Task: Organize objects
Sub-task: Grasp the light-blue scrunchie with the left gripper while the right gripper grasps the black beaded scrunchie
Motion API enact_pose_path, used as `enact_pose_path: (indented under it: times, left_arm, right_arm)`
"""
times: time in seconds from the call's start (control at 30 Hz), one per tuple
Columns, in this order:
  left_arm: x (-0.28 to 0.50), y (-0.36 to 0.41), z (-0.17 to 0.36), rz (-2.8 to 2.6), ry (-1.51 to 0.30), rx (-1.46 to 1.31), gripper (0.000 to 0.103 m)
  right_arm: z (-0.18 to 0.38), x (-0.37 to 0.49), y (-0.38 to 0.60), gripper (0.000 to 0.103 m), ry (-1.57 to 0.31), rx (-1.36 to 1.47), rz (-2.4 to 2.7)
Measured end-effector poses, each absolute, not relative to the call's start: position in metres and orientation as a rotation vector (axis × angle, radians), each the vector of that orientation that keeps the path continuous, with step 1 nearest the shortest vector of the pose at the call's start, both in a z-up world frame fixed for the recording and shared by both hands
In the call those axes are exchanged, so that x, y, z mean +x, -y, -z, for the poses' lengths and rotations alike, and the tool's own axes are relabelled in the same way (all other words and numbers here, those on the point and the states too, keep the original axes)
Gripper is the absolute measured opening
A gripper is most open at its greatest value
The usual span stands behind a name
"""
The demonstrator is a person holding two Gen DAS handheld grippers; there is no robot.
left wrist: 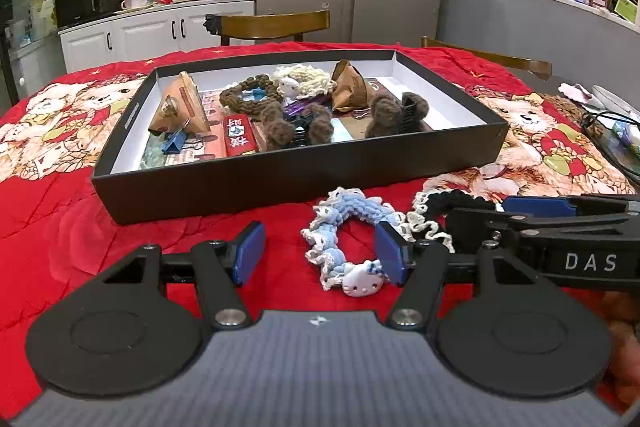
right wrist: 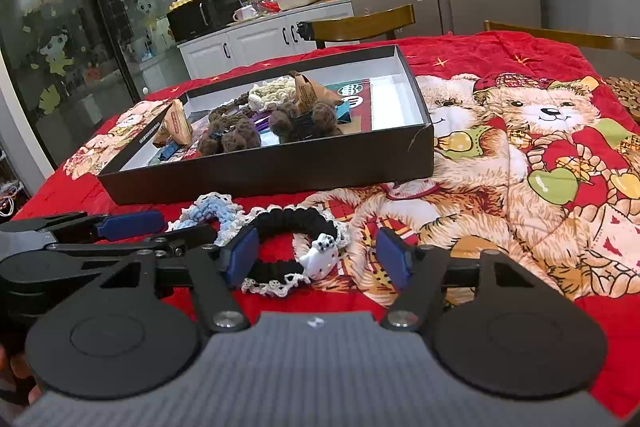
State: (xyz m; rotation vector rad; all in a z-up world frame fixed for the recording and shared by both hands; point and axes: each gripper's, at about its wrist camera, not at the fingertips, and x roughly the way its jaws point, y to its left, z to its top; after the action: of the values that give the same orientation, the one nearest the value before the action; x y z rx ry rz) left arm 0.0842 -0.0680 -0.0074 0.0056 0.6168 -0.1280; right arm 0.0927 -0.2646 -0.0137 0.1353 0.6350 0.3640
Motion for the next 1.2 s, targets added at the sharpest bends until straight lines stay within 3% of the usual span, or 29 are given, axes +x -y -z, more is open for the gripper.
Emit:
enact_pose_path:
  times: [0.17, 0.23, 0.3, 0.4, 0.47, 0.73, 1.2]
  left_arm:
    - [0.0867, 0.0672, 0.0084, 0.125, -0.626, 0.001, 0.066]
    - [0.0868, 0.0678, 0.0087, 0.131, -0.626, 0.002, 0.062]
    - [0.0868, 0.0675, 0.0087, 0.141, -0.624, -0.003, 0.045]
    - [0.0865, 0.0646, 0.0087, 0.162, -0.620, -0.027, 0.025]
    - [0.0878, 0.0638, 0.0094, 0.142, -0.628, -0.029, 0.015]
    - [0.0856, 0.0644, 0.0095, 0.116, -0.618, -0.025, 0.015]
    - [0.0786, 0.0624, 0.0057, 0.000, -0.584, 0.001, 0.015]
  right_arm:
    - [0.0131, 0.0927, 0.2638, 0.059, -0.636, 0.117, -0.343]
    - [0.0132, 0.0928, 0.2637, 0.050, -0.636, 0.110, -0.335]
    - [0.0132, 0.0927, 0.2636, 0.045, -0.637, 0.105, -0.324]
    - [0.0133, 0.0931, 0.2632, 0.027, -0.637, 0.093, -0.289]
    - [0.0138, 0.0939, 0.2649, 0.023, -0.638, 0.100, -0.288]
    - [0.0137, 0.0946, 0.2673, 0.017, -0.635, 0.117, -0.289]
    - [0.0116, 0.0930, 0.2719, 0.016, -0.611, 0.148, -0.300]
